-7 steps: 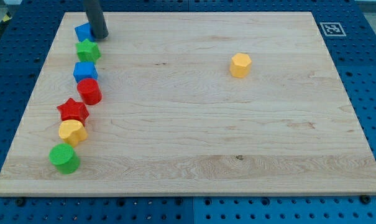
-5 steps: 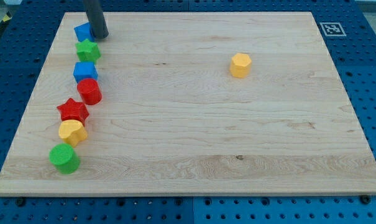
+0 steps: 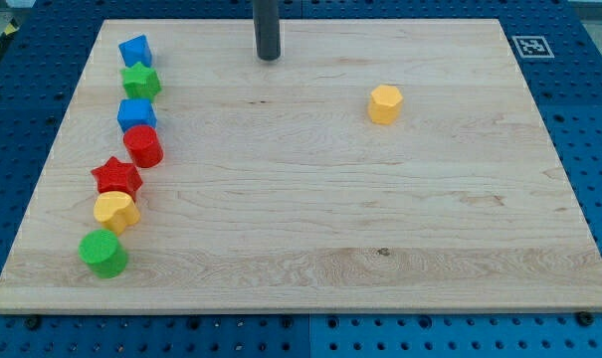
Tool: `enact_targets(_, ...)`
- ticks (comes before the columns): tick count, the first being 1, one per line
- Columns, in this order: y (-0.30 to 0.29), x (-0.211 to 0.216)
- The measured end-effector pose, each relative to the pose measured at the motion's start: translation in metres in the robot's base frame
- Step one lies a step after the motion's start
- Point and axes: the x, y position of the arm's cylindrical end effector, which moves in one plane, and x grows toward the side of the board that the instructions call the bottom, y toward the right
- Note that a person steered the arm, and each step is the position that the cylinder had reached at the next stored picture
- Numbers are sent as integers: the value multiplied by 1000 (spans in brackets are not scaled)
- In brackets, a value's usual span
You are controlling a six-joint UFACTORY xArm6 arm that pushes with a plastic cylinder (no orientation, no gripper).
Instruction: Adjust the red circle and blue cube in a vertical line of the blocks
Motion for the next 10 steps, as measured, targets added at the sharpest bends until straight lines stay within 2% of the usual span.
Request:
enact_targets(1,0,19)
enact_targets(3,-31,127)
enact_targets(5,-45,149)
enact_targets(6,-76,172)
enact_targets(10,-104,172)
